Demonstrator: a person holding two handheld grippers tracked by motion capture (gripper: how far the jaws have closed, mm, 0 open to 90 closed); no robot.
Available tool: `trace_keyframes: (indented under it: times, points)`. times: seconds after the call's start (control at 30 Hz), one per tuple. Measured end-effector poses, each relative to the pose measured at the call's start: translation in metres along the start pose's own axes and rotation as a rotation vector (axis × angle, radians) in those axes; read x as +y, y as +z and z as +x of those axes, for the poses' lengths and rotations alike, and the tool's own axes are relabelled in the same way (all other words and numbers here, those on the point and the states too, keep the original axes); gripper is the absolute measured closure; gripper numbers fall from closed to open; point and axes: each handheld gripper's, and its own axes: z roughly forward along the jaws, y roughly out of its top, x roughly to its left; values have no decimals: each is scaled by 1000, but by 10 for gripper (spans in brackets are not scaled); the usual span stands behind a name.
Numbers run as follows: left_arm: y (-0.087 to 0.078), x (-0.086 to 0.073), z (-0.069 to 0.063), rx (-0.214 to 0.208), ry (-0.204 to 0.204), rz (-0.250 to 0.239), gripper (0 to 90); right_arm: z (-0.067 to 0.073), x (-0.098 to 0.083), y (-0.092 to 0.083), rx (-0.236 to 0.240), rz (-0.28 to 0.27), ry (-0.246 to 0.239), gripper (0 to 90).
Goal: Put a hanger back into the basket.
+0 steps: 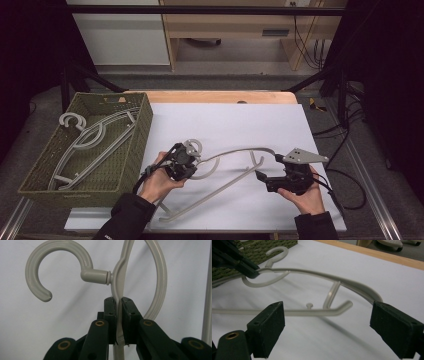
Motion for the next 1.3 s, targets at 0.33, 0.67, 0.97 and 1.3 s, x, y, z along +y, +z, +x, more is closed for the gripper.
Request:
trace_keyframes:
  times: [0.33,0.67,0.97,1.3]
  points:
    - [-65,12,16,86,-34,-70,830,-8,0,-12,-11,-36,14,125]
    - [-132,16,45,103,-47,-155,829,-10,-1,-11,-9,-34,29,125]
    - [-170,3,92,188,-112,-162,829,-12,-3,-10,-18,-48,28,122]
    - [-187,-26,146,271,-193,-131,829,-13,-3,-9,-29,-66,31,66]
